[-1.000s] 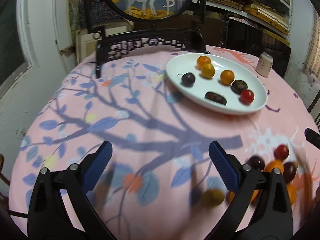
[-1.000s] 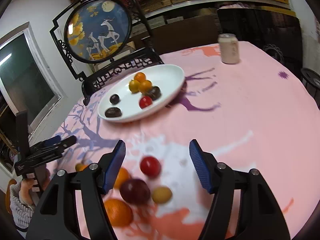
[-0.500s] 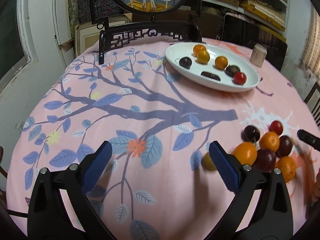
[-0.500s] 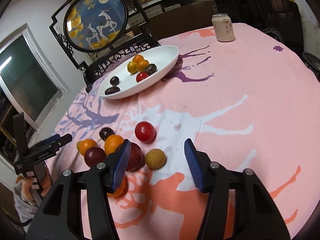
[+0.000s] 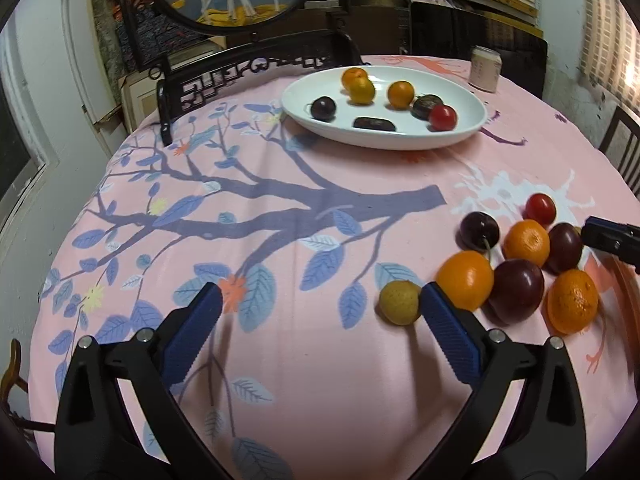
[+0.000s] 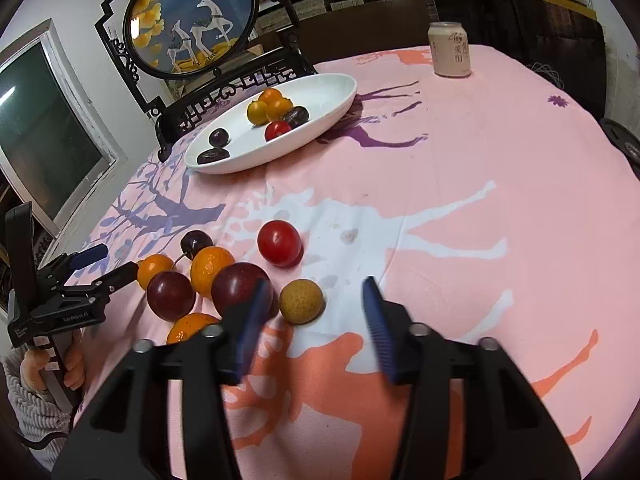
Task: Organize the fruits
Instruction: 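Move both tools back toward the remaining fruit cluster, then grasp the small yellow-green fruit with the left tool while the right tool grasps another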
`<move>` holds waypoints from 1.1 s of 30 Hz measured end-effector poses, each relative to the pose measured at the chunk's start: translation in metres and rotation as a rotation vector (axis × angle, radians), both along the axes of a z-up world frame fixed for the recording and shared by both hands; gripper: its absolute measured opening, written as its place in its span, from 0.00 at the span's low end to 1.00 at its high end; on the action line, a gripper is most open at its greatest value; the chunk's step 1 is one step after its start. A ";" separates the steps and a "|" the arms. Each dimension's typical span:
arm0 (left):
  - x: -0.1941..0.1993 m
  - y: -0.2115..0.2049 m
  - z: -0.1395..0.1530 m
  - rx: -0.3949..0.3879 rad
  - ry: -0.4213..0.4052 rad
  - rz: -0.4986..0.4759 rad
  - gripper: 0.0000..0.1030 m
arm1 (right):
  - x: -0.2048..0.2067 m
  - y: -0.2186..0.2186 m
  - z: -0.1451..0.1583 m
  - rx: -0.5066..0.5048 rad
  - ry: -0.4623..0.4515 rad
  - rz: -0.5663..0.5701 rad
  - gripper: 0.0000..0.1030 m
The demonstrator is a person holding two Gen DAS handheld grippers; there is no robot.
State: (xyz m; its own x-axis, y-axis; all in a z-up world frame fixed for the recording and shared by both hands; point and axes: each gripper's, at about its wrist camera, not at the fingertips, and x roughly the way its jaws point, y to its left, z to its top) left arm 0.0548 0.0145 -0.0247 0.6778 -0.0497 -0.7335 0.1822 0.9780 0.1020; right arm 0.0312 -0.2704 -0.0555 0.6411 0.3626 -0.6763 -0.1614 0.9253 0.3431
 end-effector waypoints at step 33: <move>0.025 -0.056 -0.013 0.058 0.017 -0.274 0.33 | 0.003 0.019 -0.004 -0.083 0.015 0.053 0.26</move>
